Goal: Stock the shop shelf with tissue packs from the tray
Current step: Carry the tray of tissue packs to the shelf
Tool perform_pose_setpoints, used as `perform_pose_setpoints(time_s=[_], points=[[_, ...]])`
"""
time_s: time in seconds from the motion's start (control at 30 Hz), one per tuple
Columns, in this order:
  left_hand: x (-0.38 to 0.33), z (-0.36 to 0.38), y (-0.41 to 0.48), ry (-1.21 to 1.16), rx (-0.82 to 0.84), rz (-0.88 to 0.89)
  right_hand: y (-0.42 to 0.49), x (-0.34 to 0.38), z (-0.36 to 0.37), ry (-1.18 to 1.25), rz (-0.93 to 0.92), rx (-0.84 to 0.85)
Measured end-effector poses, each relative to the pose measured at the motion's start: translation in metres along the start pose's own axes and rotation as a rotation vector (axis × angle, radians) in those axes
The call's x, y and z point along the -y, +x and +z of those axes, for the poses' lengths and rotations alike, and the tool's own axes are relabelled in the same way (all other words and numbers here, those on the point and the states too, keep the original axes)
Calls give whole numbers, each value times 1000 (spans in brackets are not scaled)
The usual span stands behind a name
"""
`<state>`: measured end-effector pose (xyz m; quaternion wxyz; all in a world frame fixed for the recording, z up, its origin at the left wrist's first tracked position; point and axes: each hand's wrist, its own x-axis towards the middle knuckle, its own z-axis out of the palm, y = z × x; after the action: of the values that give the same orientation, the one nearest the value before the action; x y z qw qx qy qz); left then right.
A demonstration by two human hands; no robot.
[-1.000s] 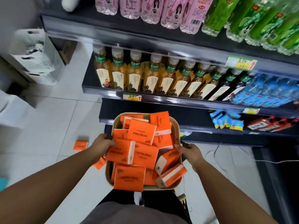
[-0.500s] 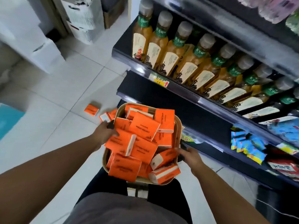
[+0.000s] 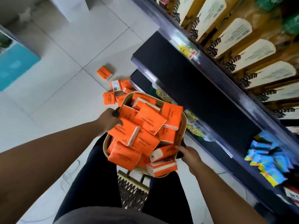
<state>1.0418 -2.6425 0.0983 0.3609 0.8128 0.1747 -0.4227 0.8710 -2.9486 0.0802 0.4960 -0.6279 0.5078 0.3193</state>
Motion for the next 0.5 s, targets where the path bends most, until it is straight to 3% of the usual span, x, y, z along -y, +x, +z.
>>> perform_pose_setpoints(time_s=[0.3,0.5], points=[[19,49,20,75,60,-26,26,-47,-3,7,54,26],[8,75,31,188,140,21,28,-70,-17,167,112,13]])
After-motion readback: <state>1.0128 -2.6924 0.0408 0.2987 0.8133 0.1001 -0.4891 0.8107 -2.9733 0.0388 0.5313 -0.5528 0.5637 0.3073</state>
